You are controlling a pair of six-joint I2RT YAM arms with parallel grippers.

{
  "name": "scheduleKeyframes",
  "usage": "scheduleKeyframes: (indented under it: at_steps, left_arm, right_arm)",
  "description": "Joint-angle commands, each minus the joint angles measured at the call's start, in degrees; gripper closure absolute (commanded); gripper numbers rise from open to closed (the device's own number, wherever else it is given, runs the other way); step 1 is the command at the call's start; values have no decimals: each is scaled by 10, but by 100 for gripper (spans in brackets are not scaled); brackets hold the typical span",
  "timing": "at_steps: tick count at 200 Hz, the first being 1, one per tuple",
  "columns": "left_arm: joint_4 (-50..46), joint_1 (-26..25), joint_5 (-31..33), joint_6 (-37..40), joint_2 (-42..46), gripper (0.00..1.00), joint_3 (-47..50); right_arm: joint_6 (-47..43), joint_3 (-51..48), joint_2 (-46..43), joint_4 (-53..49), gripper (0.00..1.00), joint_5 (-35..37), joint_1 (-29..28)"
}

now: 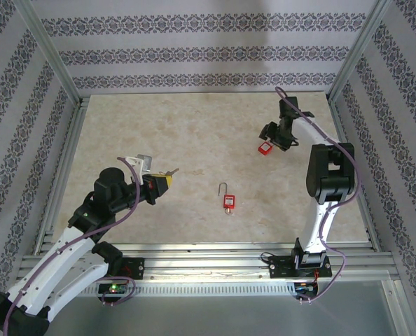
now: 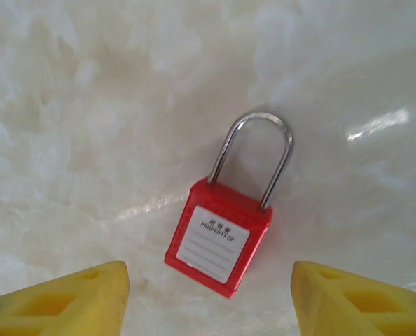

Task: Unlock with the key

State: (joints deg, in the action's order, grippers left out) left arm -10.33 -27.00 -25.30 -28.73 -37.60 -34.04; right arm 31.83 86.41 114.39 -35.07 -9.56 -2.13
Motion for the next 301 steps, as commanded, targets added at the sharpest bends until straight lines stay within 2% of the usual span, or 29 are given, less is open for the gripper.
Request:
scheduleKeyframes:
  at_steps: [1,142,237,260,301]
  left_arm:
    - [17,-4,-17,-4,12,100,7]
    - [14,-3,-12,1,32,100,21]
    - [15,-3,-10,0,30,100,21]
    - [15,-3,-11,1,28,100,20]
    - [15,-3,-12,-2,28,100,21]
  right_arm:
    - [25,0,24,-18,36,3,-8]
    - [25,85,105,-65,33,50,-20]
    - [-5,133,134,-118,40,78,-35]
    - [-13,147,144,-135,47,83,-38]
    - [-11,138,135,-124,73,85,-38]
